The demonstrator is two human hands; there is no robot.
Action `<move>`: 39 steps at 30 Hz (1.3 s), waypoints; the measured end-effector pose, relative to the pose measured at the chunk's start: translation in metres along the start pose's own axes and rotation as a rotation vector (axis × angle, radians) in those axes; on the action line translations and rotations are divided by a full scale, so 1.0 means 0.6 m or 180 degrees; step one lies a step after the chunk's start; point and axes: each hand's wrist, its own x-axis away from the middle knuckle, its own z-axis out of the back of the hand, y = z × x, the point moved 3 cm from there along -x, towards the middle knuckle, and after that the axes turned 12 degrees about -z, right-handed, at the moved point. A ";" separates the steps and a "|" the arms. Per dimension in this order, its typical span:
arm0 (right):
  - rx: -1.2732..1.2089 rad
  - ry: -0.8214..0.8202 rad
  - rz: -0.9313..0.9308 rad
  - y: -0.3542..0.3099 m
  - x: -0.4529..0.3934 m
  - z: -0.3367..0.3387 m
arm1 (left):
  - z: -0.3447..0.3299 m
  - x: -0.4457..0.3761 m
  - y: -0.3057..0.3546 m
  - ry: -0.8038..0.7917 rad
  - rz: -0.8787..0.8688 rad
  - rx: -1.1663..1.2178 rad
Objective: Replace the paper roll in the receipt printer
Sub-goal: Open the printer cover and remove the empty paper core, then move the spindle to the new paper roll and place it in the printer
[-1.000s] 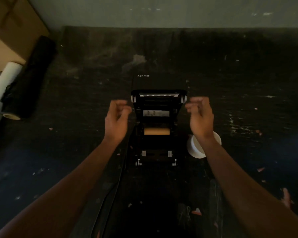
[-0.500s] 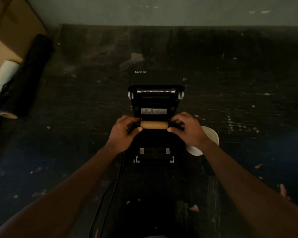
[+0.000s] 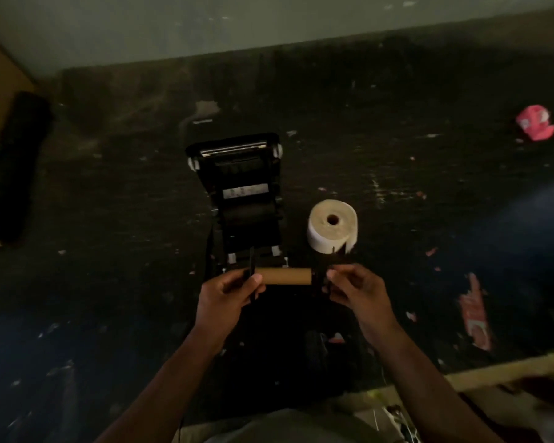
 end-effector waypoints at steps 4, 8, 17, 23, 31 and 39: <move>0.2220 0.1522 0.0700 0.037 -0.039 0.113 | -0.050 0.016 0.002 0.0028 -0.0115 -0.0286; 0.3262 0.1654 0.0726 0.047 -0.091 0.163 | -0.095 0.013 0.007 -0.0088 -0.0216 -0.0581; 0.0505 0.0128 0.0015 0.035 -0.058 0.149 | -0.166 0.005 -0.034 -0.0082 -0.0011 -0.0599; -0.0728 -0.0515 -0.0244 0.069 -0.013 0.148 | -0.208 0.011 -0.057 0.0023 0.0153 -0.0331; -0.1328 -0.0054 -0.0261 0.098 -0.027 0.262 | -0.236 -0.001 -0.070 0.0407 -0.0119 -0.1004; -0.1027 0.0328 -0.0265 0.121 -0.045 0.277 | -0.273 -0.030 -0.089 -0.0004 -0.0574 -0.2606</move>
